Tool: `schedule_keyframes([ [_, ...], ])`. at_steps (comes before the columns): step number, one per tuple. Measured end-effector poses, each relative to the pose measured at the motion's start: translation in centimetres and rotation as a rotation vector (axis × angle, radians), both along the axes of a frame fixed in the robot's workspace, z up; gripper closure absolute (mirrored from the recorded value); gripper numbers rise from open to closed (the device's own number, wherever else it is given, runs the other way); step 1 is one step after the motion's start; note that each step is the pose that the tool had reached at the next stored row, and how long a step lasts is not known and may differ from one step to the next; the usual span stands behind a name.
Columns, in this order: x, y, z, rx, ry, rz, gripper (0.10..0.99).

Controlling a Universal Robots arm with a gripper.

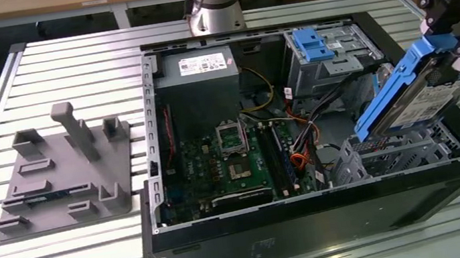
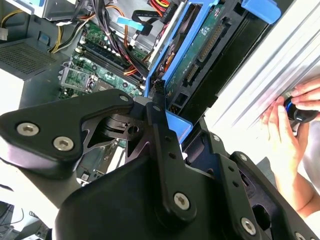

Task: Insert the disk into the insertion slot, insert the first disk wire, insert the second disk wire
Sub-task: 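Insert the disk into the insertion slot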

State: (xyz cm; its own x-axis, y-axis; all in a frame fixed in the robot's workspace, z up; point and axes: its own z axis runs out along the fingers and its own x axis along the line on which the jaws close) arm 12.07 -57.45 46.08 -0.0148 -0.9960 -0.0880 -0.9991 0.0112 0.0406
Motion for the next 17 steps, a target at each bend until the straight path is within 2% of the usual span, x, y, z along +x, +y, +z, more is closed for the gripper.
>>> schedule_keyframes([
  [17, 0.00, -0.16, -0.92, 0.000, 0.0000, 0.001, 0.722],
])
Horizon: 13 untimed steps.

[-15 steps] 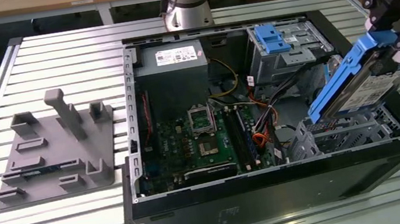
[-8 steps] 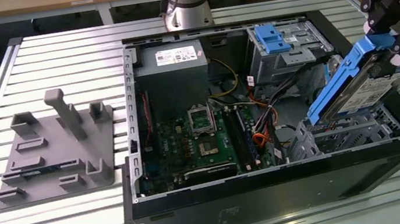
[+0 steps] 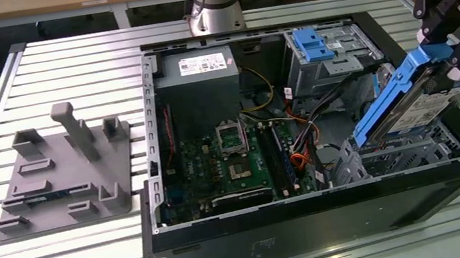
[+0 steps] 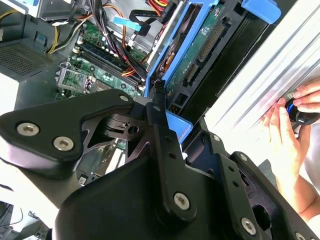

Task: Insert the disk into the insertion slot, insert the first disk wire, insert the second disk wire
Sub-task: 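Insert the disk into the insertion slot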

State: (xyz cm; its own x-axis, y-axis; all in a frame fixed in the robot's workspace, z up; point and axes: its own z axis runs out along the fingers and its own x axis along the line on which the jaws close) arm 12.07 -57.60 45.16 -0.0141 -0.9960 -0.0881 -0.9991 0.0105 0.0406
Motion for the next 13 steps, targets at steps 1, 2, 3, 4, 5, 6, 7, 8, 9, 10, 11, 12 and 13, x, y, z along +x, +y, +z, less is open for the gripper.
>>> schedule_keyframes([
  [1, 0.00, -0.02, -0.05, 0.000, 0.0000, 0.000, 0.722],
  [2, 0.00, -0.03, -0.11, 0.000, 0.0000, 0.000, 0.722],
  [3, 0.00, -0.04, -0.15, 0.000, 0.0000, 0.000, 0.722],
  [4, 0.00, -0.04, -0.22, 0.000, 0.0000, 0.000, 0.722],
  [5, 0.00, -0.04, -0.28, 0.000, 0.0000, 0.001, 0.722],
  [6, 0.00, -0.05, -0.34, 0.000, 0.0000, 0.001, 0.722],
  [7, 0.00, -0.05, -0.39, 0.000, -0.0001, 0.001, 0.722],
  [8, 0.01, -0.05, -0.45, 0.000, 0.0000, 0.002, 0.722],
  [9, 0.01, -0.05, -0.51, 0.000, 0.0000, 0.002, 0.722],
  [10, 0.01, -0.05, -0.56, 0.000, 0.0000, 0.002, 0.722],
  [11, 0.01, -0.05, -0.62, 0.000, -0.0001, 0.003, 0.722],
  [12, 0.01, -0.05, -0.68, 0.000, -0.0001, 0.003, 0.722],
  [13, 0.01, -0.05, -0.74, 0.000, 0.0000, 0.003, 0.722],
])
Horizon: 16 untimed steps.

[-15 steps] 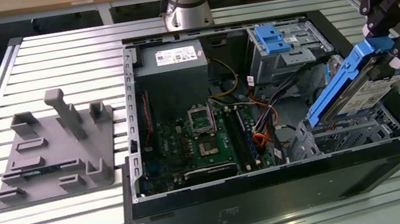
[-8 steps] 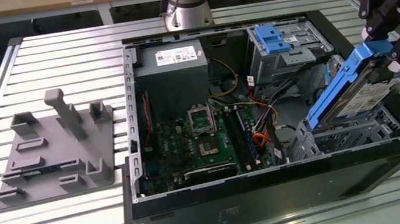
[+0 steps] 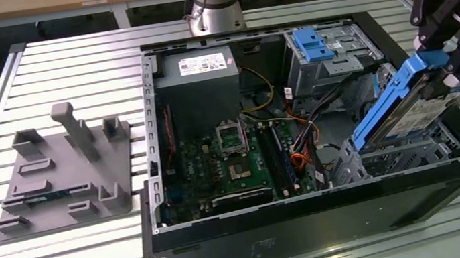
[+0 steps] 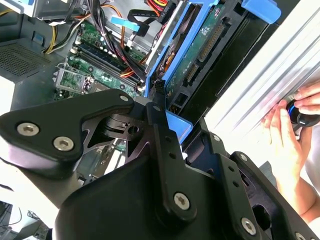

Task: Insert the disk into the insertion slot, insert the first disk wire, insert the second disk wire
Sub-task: 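Insert the disk into the insertion slot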

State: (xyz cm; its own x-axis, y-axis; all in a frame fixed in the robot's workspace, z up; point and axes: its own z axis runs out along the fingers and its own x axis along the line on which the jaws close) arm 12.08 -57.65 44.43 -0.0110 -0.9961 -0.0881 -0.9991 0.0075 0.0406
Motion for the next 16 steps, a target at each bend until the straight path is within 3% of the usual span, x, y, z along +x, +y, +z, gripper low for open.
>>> schedule_keyframes([
  [16, 0.00, -0.10, -1.40, 0.000, 0.0000, 0.001, 0.722],
])
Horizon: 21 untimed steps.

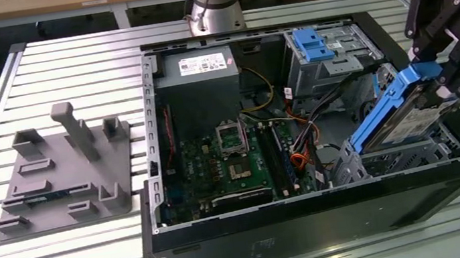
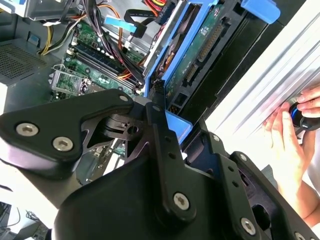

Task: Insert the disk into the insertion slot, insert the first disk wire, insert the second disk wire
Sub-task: 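Insert the disk into the insertion slot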

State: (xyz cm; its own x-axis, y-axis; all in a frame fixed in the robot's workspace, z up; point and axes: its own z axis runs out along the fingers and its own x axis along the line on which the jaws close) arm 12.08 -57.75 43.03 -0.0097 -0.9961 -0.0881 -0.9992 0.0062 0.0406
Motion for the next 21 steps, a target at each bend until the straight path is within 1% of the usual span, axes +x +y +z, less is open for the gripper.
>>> schedule_keyframes([
  [6, 0.00, -0.06, -0.86, 0.000, 0.0000, 0.000, 0.722],
  [15, 0.00, -0.14, -2.45, 0.000, 0.0000, 0.001, 0.722],
  [18, 0.00, -0.14, -2.78, 0.000, 0.0000, 0.001, 0.710],
  [19, 0.00, -0.14, -2.84, 0.000, 0.0000, 0.001, 0.655],
  [20, 0.00, -0.14, -2.87, 0.000, 0.0000, 0.001, 0.655],
  [21, 0.00, -0.14, -2.89, 0.000, -0.0001, 0.001, 0.588],
])
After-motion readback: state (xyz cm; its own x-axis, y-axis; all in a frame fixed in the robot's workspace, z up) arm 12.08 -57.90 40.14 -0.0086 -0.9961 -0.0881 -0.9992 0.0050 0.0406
